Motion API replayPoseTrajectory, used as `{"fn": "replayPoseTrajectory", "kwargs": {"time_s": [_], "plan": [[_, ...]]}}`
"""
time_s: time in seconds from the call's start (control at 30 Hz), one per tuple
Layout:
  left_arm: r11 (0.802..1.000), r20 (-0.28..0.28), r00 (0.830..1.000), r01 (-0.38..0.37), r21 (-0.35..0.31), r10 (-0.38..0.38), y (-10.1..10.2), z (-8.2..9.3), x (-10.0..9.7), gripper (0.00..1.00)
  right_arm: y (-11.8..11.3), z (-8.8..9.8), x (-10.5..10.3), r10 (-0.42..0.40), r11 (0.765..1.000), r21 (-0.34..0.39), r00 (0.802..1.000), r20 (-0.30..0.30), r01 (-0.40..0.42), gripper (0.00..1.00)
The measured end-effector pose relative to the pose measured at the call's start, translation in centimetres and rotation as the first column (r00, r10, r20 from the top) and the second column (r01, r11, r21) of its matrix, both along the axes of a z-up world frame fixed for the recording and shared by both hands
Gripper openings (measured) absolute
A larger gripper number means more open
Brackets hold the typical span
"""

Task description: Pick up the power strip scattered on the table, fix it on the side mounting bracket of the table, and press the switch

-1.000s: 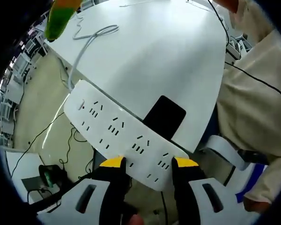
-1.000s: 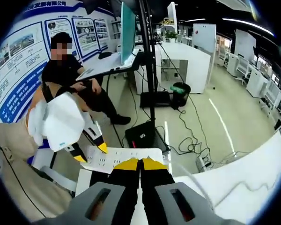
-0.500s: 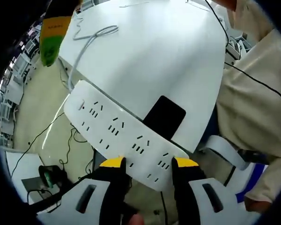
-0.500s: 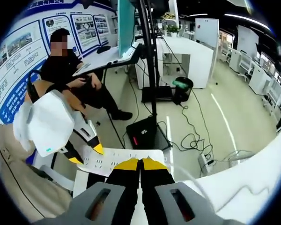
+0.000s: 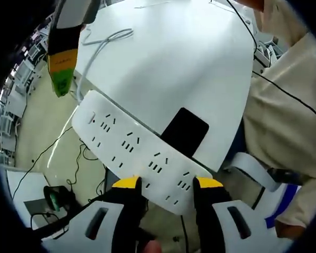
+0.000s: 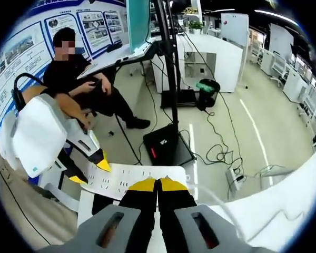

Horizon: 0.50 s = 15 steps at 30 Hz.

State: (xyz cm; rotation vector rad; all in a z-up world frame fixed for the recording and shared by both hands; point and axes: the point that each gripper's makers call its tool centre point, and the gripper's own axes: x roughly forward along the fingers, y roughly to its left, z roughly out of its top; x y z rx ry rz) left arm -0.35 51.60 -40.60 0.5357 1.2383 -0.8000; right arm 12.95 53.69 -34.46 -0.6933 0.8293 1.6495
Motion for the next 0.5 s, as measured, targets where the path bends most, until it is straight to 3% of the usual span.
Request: {"fn": "replayPoseTrajectory", "kwargs": {"time_s": [0.5], "plan": [[1.000, 0.009, 1.000, -0.005, -0.010, 0.005, 0.1, 0.0, 0.1, 0.43, -0.2, -2.5, -0.5, 0.016, 0.999, -0.040, 1.000, 0.001, -0.016, 0.00]]}}
